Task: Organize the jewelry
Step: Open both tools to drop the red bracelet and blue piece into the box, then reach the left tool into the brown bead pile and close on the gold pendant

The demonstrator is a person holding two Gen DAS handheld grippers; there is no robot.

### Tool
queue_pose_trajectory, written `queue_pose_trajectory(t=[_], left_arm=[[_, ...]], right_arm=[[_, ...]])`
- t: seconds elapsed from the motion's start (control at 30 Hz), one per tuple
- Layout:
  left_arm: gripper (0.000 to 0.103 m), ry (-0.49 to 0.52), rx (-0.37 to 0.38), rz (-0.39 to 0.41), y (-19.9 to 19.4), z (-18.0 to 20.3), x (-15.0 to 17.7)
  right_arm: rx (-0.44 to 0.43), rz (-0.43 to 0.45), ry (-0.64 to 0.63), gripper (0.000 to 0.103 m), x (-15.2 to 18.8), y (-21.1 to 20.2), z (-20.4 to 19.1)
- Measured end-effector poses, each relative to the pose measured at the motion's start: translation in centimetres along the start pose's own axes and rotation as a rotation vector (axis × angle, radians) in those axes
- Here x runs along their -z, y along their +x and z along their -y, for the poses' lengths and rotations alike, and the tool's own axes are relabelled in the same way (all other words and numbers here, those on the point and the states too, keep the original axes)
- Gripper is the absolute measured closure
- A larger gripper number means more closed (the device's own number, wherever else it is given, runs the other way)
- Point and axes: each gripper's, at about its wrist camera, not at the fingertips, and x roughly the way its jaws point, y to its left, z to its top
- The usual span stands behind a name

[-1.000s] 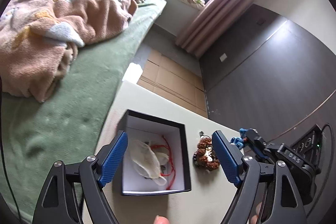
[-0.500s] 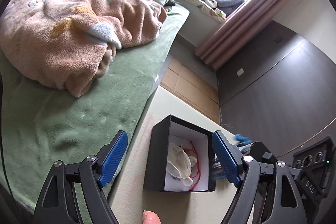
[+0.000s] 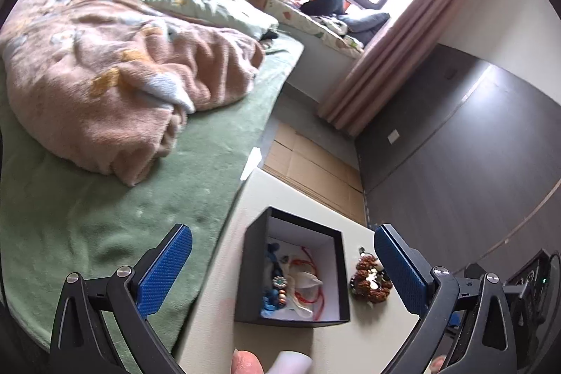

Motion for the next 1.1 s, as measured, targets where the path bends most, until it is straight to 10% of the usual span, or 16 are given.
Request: queue_pose_trajectory(t=[0.83, 1.1], left_arm=[[0.001, 0.504, 0.008, -0.201, 5.7, 16.7, 2.3], [0.038, 0.502, 0.026, -0.307, 9.6, 17.6, 3.8]], right_arm=[[0.177, 0.157, 0.126, 0.0, -3.8, -8.3, 6.9], [0.218, 0.164, 0.163, 0.001, -4.6, -8.8, 8.4]])
